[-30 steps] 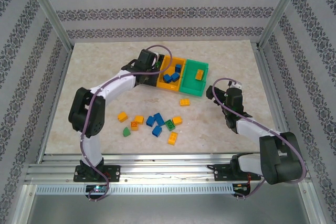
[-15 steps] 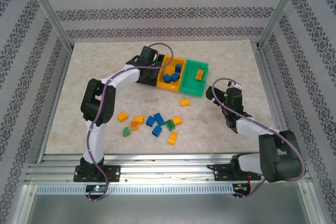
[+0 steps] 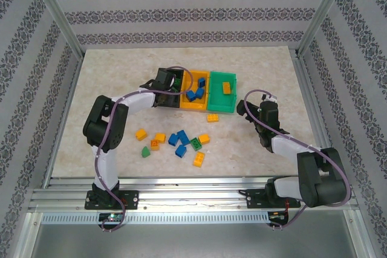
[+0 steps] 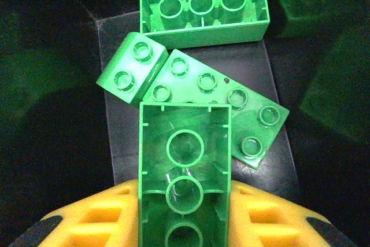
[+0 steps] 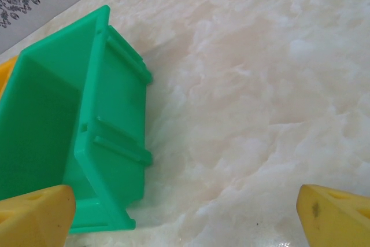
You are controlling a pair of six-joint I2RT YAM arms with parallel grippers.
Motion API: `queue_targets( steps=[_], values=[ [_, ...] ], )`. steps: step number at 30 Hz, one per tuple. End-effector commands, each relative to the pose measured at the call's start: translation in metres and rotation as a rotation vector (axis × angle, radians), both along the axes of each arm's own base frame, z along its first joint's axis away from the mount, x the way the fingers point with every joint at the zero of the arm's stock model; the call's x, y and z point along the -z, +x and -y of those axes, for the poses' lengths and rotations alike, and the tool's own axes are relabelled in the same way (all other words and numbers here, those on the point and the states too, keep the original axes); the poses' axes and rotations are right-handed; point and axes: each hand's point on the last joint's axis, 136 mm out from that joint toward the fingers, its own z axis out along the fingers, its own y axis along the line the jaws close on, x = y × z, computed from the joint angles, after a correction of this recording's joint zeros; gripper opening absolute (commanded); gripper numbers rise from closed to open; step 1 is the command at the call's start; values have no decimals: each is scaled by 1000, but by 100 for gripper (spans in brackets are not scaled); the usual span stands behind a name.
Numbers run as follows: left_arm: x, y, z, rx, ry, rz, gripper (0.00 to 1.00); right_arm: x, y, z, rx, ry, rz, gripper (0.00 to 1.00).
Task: Sort the legos into containers by color
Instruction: Move the container to the center of the table, then place the lego in the container.
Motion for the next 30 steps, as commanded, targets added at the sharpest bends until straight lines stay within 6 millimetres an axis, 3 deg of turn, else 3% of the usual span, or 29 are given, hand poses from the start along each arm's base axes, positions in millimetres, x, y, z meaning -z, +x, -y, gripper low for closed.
queue_targets(
  steps=[1,16,17,20,21,24,30],
  values=[
    [-3,-20,-12,-28,-3,-28,14,-11,9,-1,4,22,34,98],
    [-20,-52,-45,-88,62,-3,17,-11,9,-2,1,31,31,98],
    [-20,-52,-45,-88,60,-7,22,-11,10,-1,3,30,34,98],
    [-22,-52,-39,-76,29,-16,53,-11,10,-2,1,32,32,98],
    [-24,-52,-35,-68,13,-20,58,-10,9,-2,0,31,31,98],
    [-32,-51,-27,-58,-38,-19,67,-11,10,-2,0,31,32,98],
    [-65,-58,-4,-2,-183,18,69,-10,10,-3,-2,33,28,98]
  ],
)
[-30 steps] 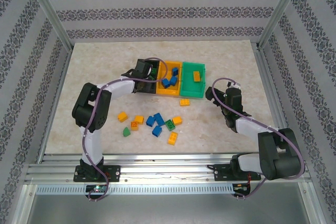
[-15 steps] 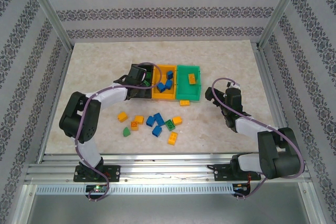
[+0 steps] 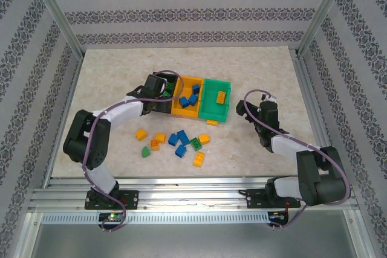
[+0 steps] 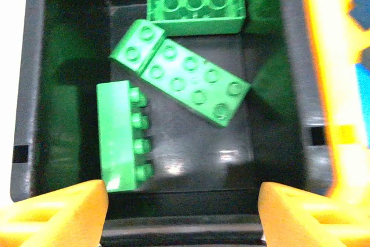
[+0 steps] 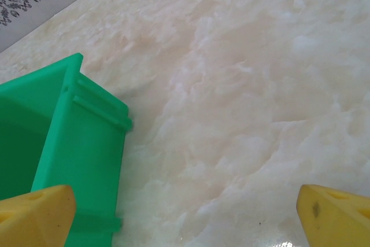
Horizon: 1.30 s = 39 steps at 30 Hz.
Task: Sort the legos into containers by color
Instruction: Place the lego in the container, then pick up the lego from the middle-left of the table.
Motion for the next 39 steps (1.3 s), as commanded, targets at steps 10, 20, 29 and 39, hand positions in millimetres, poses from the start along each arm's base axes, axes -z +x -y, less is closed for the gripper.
queue_targets(
  steps=[10,20,29,39],
  values=[
    [-53,-58,94,311,-245,37,67,-9,11,-2,1,30,24,98],
    [-3,-143,177,723,-175,-139,66,-6,13,-6,-13,45,13,98],
    [31,-168,202,862,-68,-284,65,-7,13,-6,-12,44,16,98],
    [58,-166,202,857,41,-345,61,-8,12,-5,-8,41,17,98]
  ],
)
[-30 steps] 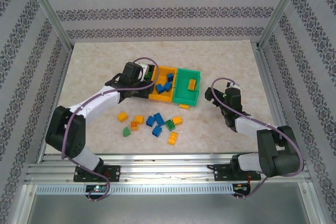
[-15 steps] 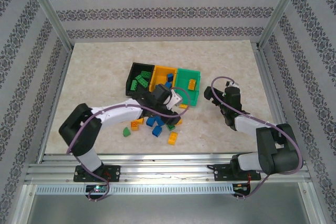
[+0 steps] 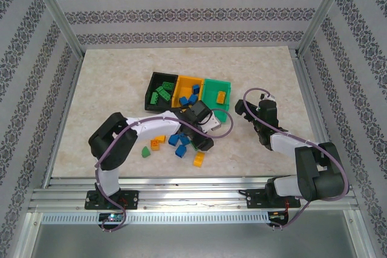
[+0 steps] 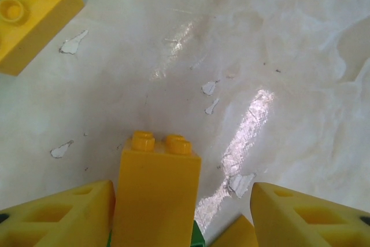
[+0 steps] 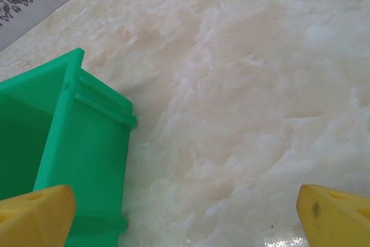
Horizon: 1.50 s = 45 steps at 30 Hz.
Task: Sort the legos into containers by color
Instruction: Pick up the lego from the middle-left of the table, then place the lego in the container.
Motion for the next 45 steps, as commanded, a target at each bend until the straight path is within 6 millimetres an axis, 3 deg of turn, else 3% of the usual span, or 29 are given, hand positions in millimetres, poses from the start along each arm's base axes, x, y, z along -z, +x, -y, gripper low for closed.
queue_targets(
  steps=[1,3,5,9,15,24,30,33,34,36,40,45],
  values=[
    [16,-6,-7,35,105,-9,60,-11,7,1,5,13,32,98],
    [19,-6,-7,36,129,-9,56,-10,8,0,4,15,30,98],
    [20,-6,-7,38,138,-2,42,-11,8,0,1,18,32,98],
    [13,1,-8,19,138,40,27,-12,8,0,2,18,33,98],
    [-21,17,7,-24,46,115,24,-11,8,0,2,18,32,98],
    [-73,77,14,-214,-113,213,19,-13,6,0,4,15,37,98],
    [-95,126,15,-333,-133,269,20,-14,5,2,8,10,41,98],
    [-99,142,17,-366,-130,268,51,-15,5,1,3,13,41,98],
    [-98,144,17,-369,-122,263,58,-14,5,1,2,13,40,98],
    [-99,144,19,-363,-127,252,64,-15,5,1,4,13,43,98],
    [-92,131,22,-337,-155,211,65,-15,4,3,10,8,42,98],
    [-75,100,19,-293,-161,140,61,-13,5,2,6,12,38,98]
  ],
)
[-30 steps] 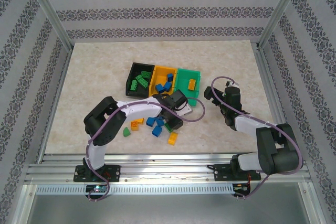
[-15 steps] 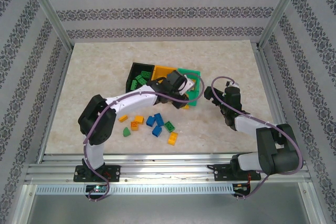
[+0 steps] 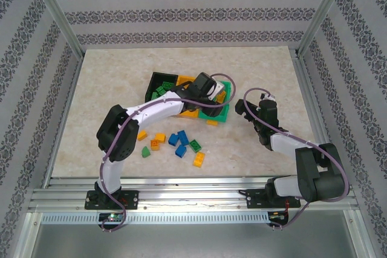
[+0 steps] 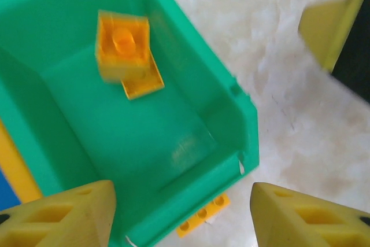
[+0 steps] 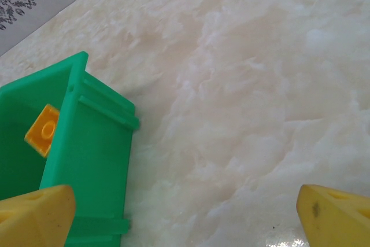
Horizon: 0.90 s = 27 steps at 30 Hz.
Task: Sort the legos into containers by color
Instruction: Place the lego in the container, then pick up the lego from the center of the table.
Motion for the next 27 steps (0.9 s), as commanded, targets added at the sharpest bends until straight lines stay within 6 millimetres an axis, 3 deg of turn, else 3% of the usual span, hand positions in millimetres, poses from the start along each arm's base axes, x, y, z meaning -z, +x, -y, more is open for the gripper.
queue_targets(
  steps=[1,6,11,27],
  values=[
    [4,-27,0,25,-33,-51,60,-10,5,1,3,13,29,98],
    [32,-52,-6,-4,-11,-124,61,-8,7,-1,-3,24,21,98],
    [55,-57,-9,-88,-32,-185,71,-7,7,-1,-2,23,22,98],
    [76,-20,-1,-144,54,-193,79,-12,4,1,4,12,35,98]
  ],
)
